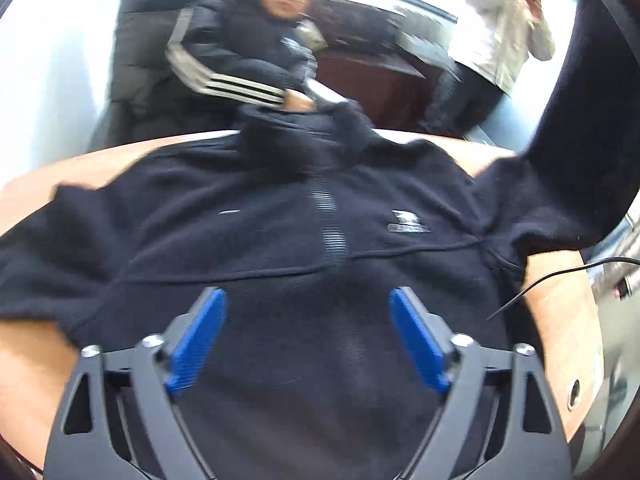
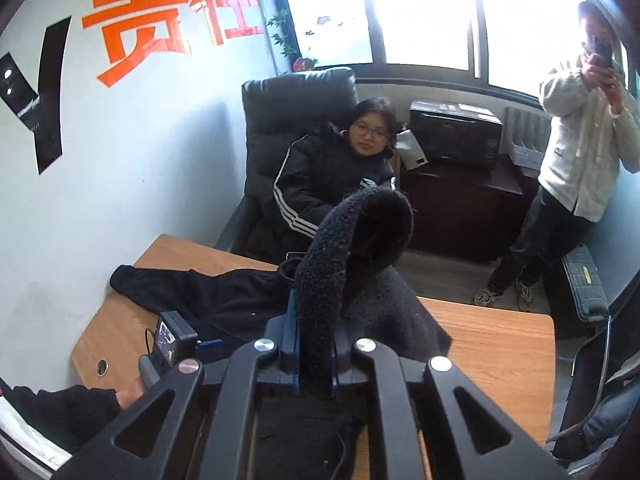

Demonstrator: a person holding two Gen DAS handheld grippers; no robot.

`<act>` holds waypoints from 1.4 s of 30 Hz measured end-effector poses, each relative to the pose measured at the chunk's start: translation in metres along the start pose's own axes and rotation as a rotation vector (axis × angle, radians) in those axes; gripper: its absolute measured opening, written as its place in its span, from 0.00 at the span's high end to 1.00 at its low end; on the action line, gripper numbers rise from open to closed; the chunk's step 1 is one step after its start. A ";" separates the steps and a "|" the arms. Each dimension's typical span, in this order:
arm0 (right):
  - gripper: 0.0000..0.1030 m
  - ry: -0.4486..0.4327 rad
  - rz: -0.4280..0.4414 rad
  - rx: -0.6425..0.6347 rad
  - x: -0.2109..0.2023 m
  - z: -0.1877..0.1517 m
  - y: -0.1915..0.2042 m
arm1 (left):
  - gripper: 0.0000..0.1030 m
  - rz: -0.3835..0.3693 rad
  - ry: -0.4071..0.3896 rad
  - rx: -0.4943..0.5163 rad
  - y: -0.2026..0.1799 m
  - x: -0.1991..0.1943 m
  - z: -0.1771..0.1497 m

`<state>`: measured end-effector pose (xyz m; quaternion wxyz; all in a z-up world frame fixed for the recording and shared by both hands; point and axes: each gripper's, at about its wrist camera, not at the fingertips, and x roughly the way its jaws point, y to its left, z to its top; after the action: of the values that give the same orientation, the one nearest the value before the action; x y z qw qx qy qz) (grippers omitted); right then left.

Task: Fold clothes

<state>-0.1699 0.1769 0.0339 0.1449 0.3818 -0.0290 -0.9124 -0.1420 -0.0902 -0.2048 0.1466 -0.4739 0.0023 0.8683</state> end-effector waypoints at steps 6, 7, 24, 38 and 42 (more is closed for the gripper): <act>0.91 0.085 0.022 -0.088 0.129 0.000 0.117 | 0.02 0.063 -0.096 -0.070 0.086 -0.041 -0.026; 0.91 0.104 0.025 -0.098 0.151 -0.002 0.134 | 0.02 0.076 -0.100 -0.083 0.100 -0.046 -0.032; 0.91 0.452 -0.044 -0.159 0.443 -0.097 0.269 | 0.02 0.196 -0.093 -0.253 0.230 -0.123 -0.115; 0.05 0.267 0.237 0.015 0.310 -0.097 0.223 | 0.00 0.056 -0.148 -0.136 0.182 -0.122 -0.056; 0.00 0.099 0.158 0.051 0.216 -0.091 0.146 | 0.00 -0.040 -0.182 -0.070 0.149 -0.111 -0.021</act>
<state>-0.2142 -0.0193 -0.1548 0.2079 0.4265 -0.0752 -0.8770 -0.1070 -0.2641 -0.1454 0.1468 -0.3980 -0.0511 0.9041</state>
